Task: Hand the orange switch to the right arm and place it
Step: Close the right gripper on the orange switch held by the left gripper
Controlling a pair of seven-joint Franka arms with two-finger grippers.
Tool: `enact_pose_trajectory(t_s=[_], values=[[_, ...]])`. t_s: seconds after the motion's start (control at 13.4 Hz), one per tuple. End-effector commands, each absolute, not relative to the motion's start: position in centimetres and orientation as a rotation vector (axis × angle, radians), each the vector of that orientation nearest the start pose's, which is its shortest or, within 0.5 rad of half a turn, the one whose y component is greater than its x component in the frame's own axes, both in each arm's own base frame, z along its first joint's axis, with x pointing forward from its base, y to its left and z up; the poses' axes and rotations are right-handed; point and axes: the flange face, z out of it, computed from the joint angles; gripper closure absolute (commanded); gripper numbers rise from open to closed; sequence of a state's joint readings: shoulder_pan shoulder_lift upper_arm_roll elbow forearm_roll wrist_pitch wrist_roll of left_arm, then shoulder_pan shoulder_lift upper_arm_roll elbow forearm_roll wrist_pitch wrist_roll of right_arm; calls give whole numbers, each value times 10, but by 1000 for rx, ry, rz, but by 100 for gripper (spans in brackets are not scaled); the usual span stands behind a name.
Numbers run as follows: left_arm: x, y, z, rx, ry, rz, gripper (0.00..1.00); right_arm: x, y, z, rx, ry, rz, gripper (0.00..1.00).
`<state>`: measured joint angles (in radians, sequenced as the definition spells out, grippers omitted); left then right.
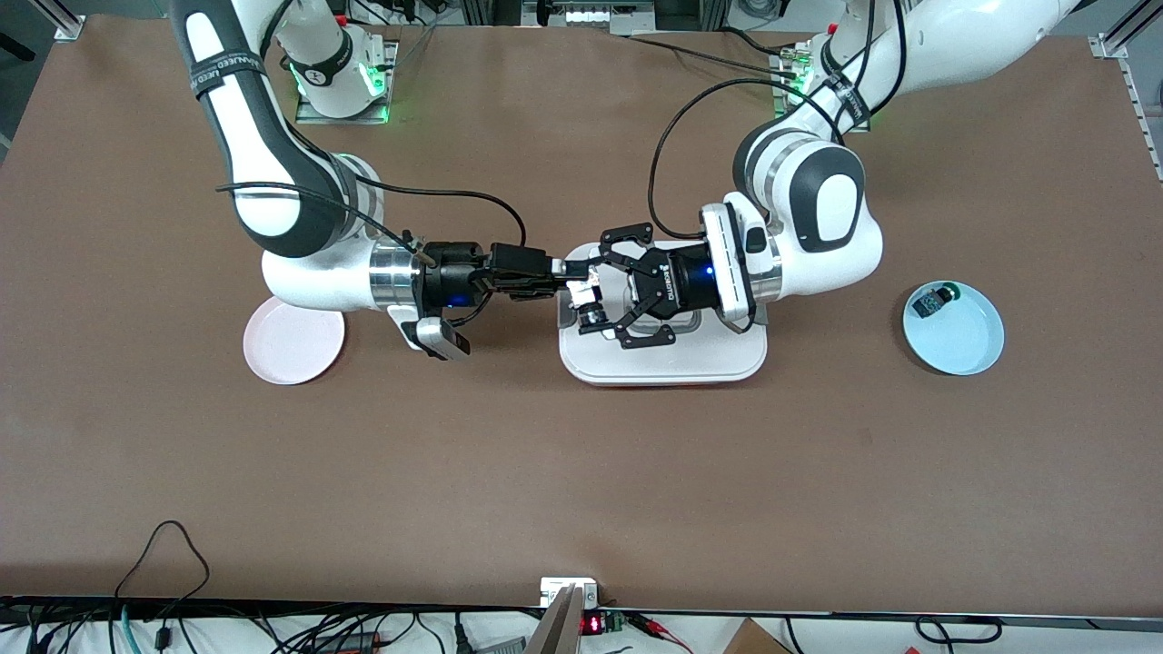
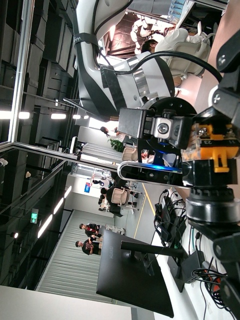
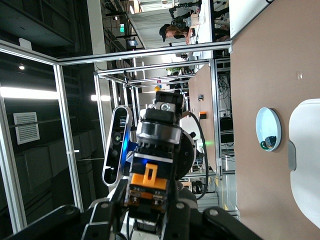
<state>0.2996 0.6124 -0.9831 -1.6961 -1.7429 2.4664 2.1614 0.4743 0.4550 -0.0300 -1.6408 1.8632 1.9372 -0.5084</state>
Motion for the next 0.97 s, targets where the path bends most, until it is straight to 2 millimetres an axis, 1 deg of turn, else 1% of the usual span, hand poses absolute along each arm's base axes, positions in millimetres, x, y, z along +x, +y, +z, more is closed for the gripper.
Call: enact_pose_trajectory(t_s=[0.0, 0.22, 0.52, 0.67, 0.75, 0.82, 0.9], values=[[601, -349, 407, 1417, -835, 1254, 100, 606, 368, 417, -1502, 6, 1, 80], [601, -348, 407, 1418, -834, 1255, 100, 606, 368, 417, -1505, -8, -11, 81], [601, -348, 408, 1419, -826, 1250, 100, 606, 369, 412, -1505, -28, -34, 82], [602, -347, 408, 1420, -825, 1251, 91, 605, 369, 412, -1505, -29, -33, 83], [602, -347, 408, 1420, -826, 1252, 80, 605, 369, 412, -1505, -29, -33, 83], [602, -346, 408, 1418, -814, 1260, 1, 605, 369, 412, -1505, -29, -33, 83], [603, -345, 408, 1422, -791, 1264, 0, 605, 369, 412, -1505, -29, -33, 83]])
